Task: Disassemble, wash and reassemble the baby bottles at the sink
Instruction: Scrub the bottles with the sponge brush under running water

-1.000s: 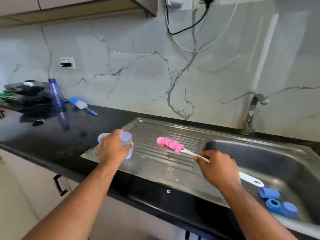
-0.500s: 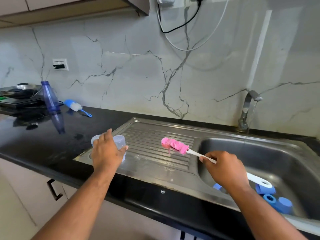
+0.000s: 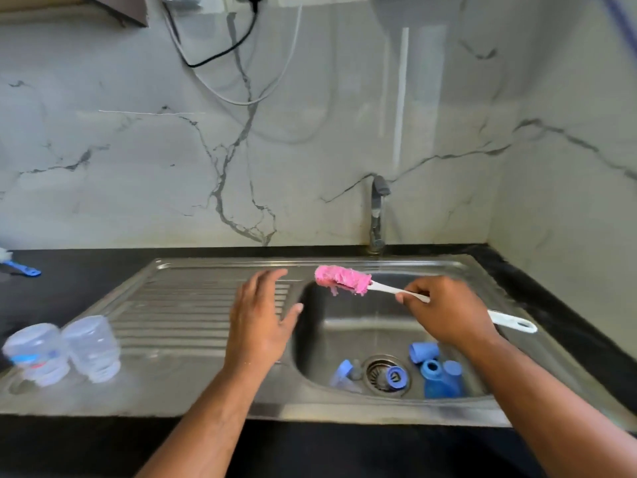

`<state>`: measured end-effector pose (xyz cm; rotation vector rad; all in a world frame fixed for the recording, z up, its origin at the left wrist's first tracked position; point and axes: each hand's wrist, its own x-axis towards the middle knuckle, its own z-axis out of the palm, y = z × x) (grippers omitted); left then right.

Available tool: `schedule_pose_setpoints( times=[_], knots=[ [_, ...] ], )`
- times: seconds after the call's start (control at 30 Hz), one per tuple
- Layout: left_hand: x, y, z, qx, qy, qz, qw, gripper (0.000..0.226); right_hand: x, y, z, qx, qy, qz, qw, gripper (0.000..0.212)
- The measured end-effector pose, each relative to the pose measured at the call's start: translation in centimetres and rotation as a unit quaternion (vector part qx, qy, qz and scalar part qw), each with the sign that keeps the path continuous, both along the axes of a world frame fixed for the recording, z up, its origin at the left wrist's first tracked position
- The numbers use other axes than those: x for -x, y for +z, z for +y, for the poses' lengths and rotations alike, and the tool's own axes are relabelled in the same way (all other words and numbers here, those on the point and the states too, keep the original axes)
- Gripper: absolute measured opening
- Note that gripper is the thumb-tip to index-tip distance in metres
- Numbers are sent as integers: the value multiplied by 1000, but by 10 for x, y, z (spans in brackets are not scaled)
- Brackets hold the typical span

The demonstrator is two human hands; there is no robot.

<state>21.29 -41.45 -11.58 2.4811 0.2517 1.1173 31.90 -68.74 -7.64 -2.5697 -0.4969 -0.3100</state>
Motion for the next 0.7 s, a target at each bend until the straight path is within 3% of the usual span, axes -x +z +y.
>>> schedule_pose_setpoints(
  times=[0.07, 0.13, 0.2, 0.3, 0.4, 0.47, 0.57, 0.7],
  knots=[
    [-32, 4, -26, 159, -91, 41, 982, 68, -13, 1, -15, -11, 11, 5, 1000, 22],
    [-59, 13, -50, 359, -128, 91, 920, 65, -26, 0, -28, -20, 23, 9, 999, 19],
    [-87, 18, -63, 445, -160, 148, 869, 49, -41, -2, -37, -14, 27, 10, 999, 17],
    [-121, 13, -70, 433, -201, 188, 859, 28, -63, -5, -44, 15, 25, 15, 999, 16],
    [-147, -8, -70, 475, -218, 175, 834, 24, -85, -7, -42, 21, 60, 44, 997, 13],
    [-154, -27, -70, 496, -217, 185, 820, 23, -94, -14, -32, 19, 97, 78, 992, 28],
    [-162, -47, -70, 456, -207, 279, 820, 27, -108, -36, -17, 68, 121, 61, 988, 51],
    [-168, -57, -67, 422, -214, 335, 815, 29, -115, -61, -7, 95, 153, 78, 981, 54]
  ],
)
